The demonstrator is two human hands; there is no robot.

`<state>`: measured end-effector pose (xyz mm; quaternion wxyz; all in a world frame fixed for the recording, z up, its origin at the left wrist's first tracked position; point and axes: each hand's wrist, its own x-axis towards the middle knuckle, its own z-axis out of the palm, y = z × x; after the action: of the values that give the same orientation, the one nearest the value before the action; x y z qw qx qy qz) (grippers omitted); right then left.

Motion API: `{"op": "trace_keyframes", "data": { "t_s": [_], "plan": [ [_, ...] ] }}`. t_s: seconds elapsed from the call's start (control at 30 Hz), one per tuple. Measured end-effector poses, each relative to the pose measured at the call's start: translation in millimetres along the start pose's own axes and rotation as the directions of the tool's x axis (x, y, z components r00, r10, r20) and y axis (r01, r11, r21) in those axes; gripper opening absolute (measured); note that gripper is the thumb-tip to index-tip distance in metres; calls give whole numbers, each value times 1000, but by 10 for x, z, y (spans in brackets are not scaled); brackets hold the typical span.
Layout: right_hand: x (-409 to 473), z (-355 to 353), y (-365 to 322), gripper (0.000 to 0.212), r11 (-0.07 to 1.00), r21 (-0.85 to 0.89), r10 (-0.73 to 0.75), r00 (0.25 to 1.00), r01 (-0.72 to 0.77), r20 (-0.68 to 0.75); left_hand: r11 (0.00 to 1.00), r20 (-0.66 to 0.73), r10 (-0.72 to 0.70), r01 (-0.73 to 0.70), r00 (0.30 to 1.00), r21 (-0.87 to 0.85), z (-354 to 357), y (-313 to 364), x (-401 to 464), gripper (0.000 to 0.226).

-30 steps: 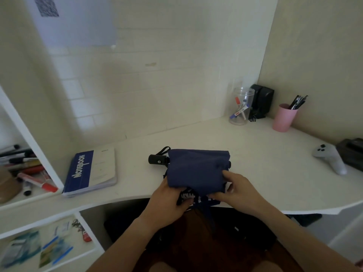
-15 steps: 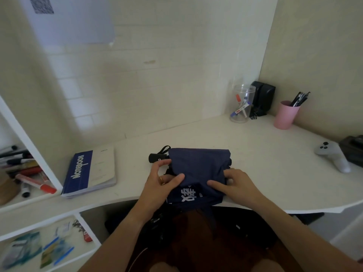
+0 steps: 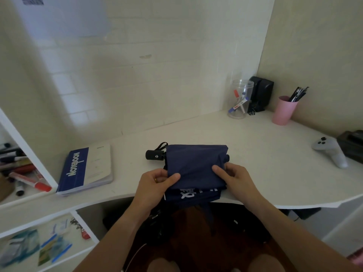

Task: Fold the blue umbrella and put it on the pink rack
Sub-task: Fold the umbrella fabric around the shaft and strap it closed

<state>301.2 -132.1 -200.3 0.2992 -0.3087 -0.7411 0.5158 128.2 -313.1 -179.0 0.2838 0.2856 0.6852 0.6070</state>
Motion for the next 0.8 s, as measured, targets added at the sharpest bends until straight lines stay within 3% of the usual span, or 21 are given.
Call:
{"op": "trace_keyframes", "data": {
  "t_s": [0.13, 0.23, 0.33, 0.4, 0.47, 0.5, 0.6, 0.7, 0.8],
  "plan": [
    [4, 2, 6, 44, 1000, -1, -16, 998, 16, -59, 997, 30, 55, -57, 998, 58, 14, 22, -35, 22],
    [-51, -16, 4, 31, 999, -26, -19, 1000, 18, -9, 996, 68, 62, -58, 996, -68, -14, 41, -82, 15],
    [-83, -29, 21, 27, 999, -15, -33, 998, 33, 47, 990, 142, 76, -57, 987, -133, -37, 82, -109, 30],
    [-80, -33, 19, 23, 999, -7, -33, 999, 34, 43, 998, 251, 69, -64, 966, -29, -44, 111, -102, 36],
    [-77, -30, 8, 28, 999, -23, -27, 999, 27, 32, 975, 318, 49, -114, 947, 191, -40, 110, -81, 24],
    [-80, -29, 7, 35, 999, -40, -28, 999, 29, 23, 960, 298, 39, -118, 954, 253, -30, 118, -83, 17],
    [-74, -32, 21, 52, 996, -77, -37, 999, 36, -19, 962, 126, 33, -65, 992, 265, -33, 61, -66, 46],
    [-44, -13, -16, 34, 989, -146, -38, 996, 26, -79, 951, 11, 58, -59, 998, 303, 1, 6, -82, 61],
    [-45, 20, -28, 29, 978, -208, -44, 993, 21, -110, 925, -92, 108, -66, 990, 374, 27, -88, -35, 60]
  ]
}}
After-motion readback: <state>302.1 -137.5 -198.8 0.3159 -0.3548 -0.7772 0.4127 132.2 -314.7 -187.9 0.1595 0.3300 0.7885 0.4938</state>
